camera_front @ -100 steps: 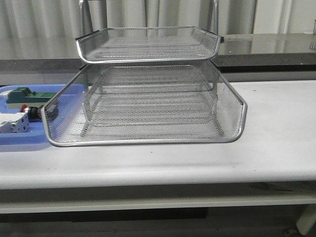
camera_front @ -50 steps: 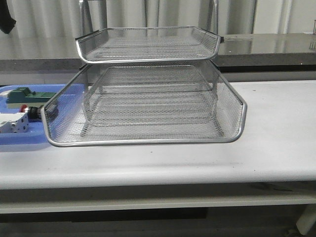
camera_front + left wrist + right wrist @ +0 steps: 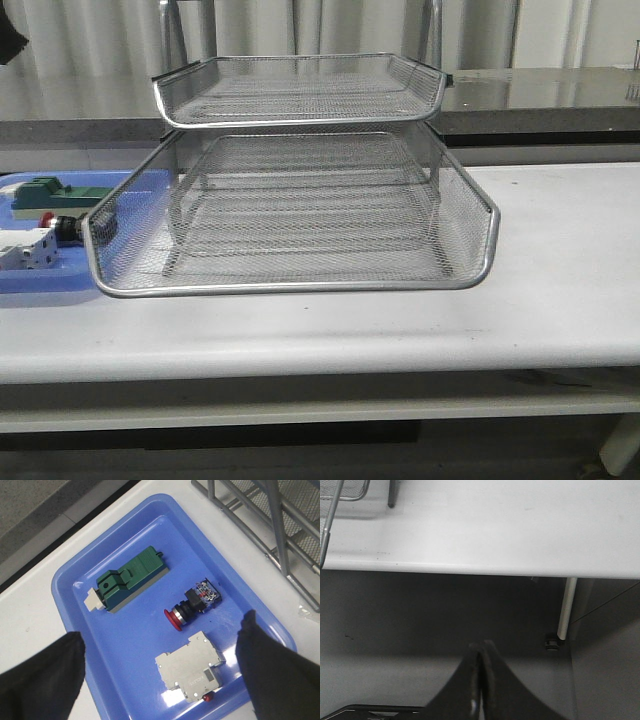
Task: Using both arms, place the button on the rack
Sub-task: 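Lower the left gripper into the blue tray and grasp the red push button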
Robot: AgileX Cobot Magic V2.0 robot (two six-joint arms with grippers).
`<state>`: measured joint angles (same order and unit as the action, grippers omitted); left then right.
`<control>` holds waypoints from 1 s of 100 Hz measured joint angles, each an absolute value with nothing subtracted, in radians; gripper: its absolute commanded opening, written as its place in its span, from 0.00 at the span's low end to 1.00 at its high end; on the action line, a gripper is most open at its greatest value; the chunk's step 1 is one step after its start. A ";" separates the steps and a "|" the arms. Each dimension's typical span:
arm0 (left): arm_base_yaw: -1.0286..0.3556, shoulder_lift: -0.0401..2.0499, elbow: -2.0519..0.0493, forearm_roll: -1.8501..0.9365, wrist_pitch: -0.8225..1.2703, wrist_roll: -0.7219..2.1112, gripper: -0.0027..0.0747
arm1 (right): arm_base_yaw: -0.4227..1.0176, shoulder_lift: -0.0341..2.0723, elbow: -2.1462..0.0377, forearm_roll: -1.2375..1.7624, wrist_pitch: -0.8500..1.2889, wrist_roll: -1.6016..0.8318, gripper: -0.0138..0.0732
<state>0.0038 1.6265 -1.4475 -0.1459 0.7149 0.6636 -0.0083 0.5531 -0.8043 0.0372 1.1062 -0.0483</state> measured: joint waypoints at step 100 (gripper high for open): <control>-0.074 2.145 -1.812 -0.054 0.828 0.856 0.79 | -0.008 0.553 -0.804 0.037 1.106 -0.048 0.08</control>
